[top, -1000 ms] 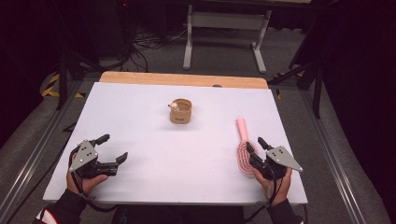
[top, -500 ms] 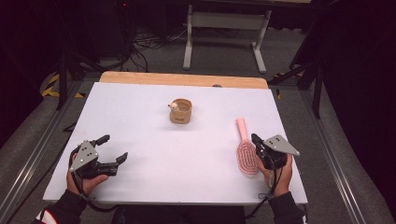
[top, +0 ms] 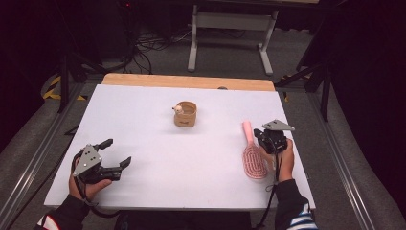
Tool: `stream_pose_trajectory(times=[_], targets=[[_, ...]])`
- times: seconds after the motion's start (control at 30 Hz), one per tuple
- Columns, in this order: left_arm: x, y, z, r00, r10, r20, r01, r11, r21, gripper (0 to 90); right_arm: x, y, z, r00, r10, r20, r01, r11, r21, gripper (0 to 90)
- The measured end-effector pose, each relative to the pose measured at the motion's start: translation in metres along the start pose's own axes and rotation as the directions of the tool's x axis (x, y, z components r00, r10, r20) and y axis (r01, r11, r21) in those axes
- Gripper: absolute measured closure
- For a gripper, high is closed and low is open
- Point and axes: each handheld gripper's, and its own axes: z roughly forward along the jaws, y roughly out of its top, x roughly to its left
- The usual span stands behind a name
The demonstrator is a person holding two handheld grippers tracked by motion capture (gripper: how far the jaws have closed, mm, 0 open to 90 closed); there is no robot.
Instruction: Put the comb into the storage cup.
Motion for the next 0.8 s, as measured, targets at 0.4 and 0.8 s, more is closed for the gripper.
stream_pose_trajectory(times=[0.4, 0.8], targets=[[0.0, -0.001, 0.0, 1.0, 0.0, 0.002, 0.0, 1.0, 0.006, 12.0, -0.015, 0.002, 0.039, 0.9995, 0.026, -0.018, -0.024, 0.99, 0.14, 90.0], [0.002, -0.001, -0.001, 1.0, -0.007, 0.0, 0.007, 1.0, 0.001, 11.8, -0.022, 0.013, 0.053, 0.9995, 0.001, -0.032, 0.006, 0.972, 0.234, 90.0]])
